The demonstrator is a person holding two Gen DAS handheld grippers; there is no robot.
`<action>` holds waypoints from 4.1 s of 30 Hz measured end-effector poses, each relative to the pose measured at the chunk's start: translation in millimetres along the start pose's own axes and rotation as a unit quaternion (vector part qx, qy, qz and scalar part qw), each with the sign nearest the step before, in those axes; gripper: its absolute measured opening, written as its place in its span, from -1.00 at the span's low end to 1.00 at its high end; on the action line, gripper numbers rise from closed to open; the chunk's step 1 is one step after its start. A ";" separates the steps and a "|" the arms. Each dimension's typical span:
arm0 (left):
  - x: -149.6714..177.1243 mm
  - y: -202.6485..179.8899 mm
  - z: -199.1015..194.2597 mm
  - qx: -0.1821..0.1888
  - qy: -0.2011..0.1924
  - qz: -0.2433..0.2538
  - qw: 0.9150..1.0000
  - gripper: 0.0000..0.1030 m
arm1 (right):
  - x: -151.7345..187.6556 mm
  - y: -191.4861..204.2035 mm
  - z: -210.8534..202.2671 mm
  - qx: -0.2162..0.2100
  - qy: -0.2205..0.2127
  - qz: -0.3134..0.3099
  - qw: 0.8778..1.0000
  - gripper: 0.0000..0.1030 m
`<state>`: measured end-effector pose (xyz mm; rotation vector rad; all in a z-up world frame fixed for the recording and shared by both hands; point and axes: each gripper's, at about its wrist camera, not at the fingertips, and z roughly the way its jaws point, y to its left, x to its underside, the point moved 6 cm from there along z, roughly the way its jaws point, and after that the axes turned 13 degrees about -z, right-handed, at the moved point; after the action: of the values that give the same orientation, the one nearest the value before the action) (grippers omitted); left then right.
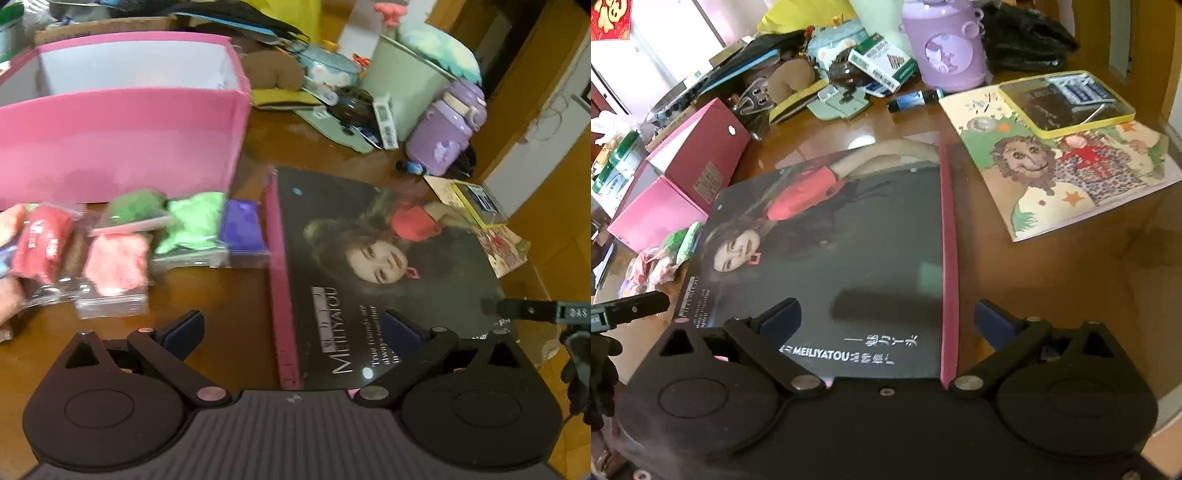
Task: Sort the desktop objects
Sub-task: 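Move both grippers to the edges of the black MEILIYATOU magazine, then close both grippers on opposite edges of the black magazine, then lift the magazine with both grippers and carry it toward the pink box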
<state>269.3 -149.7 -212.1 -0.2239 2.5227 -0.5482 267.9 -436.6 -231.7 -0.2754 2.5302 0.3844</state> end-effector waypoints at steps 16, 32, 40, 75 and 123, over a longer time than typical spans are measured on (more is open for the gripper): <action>42.8 -31.0 12.0 0.052 0.068 0.062 0.994 0.98 | 26.5 12.8 -4.1 -0.025 0.029 -0.033 0.999 0.99; 14.8 -39.4 40.3 0.044 0.023 0.092 0.995 0.91 | 14.0 10.6 7.8 -0.024 0.008 -0.084 0.996 1.00; 18.6 -51.3 28.1 0.038 0.035 0.111 0.992 0.90 | 13.1 20.1 -13.4 -0.017 0.017 -0.100 0.995 1.00; 24.9 -36.1 25.9 0.051 0.015 0.149 0.987 0.90 | 22.5 21.0 7.6 -0.018 0.005 -0.085 0.996 0.99; -197.3 127.3 -121.8 -0.016 -0.096 0.051 0.994 0.91 | -211.4 265.4 54.8 -0.066 0.005 -0.171 0.983 1.00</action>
<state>362.9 58.8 -78.8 -0.1504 2.3421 -0.4241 396.3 -145.7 -101.2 -0.7526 2.4080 0.4125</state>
